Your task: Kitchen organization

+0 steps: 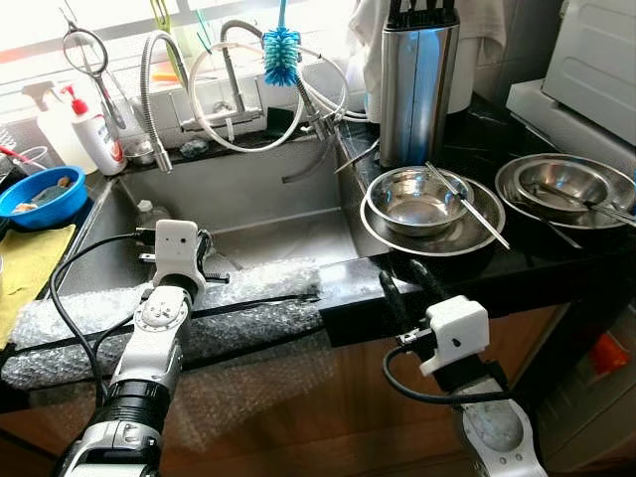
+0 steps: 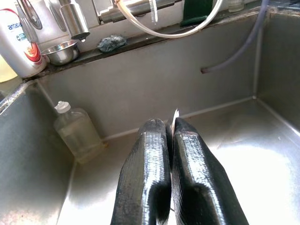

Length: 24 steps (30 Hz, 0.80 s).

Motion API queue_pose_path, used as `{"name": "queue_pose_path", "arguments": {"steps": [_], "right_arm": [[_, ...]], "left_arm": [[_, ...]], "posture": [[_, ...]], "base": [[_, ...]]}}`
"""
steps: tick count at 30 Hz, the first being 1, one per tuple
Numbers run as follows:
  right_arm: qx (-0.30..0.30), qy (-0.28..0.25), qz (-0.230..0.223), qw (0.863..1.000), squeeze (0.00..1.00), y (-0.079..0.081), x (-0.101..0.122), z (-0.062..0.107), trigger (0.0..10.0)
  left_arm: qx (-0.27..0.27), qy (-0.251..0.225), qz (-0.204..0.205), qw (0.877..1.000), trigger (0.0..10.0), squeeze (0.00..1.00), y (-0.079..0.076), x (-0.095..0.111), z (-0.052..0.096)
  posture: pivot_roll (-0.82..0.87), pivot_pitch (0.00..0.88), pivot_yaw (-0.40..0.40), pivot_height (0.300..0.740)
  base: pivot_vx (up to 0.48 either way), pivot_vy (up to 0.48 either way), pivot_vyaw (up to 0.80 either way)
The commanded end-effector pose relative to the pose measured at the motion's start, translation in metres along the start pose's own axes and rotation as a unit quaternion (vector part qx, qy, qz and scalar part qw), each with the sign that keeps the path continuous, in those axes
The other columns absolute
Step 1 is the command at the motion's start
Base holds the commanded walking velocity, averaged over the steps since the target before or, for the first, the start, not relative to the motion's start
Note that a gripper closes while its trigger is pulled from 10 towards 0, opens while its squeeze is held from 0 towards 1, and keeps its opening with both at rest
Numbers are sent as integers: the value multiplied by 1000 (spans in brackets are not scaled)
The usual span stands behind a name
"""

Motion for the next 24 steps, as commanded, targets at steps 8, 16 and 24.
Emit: {"name": "queue_pose_path", "arguments": {"steps": [8, 16, 24], "right_arm": [[1, -5, 0, 1000, 0, 5, 1, -2, 10000], [-2, -4, 0, 1000, 0, 5, 1, -2, 10000], [-2, -6, -2, 1000, 0, 6, 1, -4, 10000]], "left_arm": [[-4, 36, -5, 999, 10000, 1000, -1, -18, 1], [-6, 34, -2, 999, 10000, 1000, -1, -18, 0], [-7, -43, 42, 998, 10000, 0, 4, 25, -5]], "posture": [[-140, 0, 158, 740], [-138, 0, 158, 740], [-134, 0, 160, 740]], "base": [[0, 0, 0], [0, 0, 0], [0, 0, 0]]}}
Point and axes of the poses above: a point about 5 cm out from each wrist's last joint towards the gripper, its own z axis pointing back from the gripper into the wrist, its own x axis along the axis of the wrist's last joint, y = z × x, the point moved 6 cm from there along -z, pointing out of the wrist towards the gripper, and after that the axes turned 15 degrees about z, right-handed, at the moved point
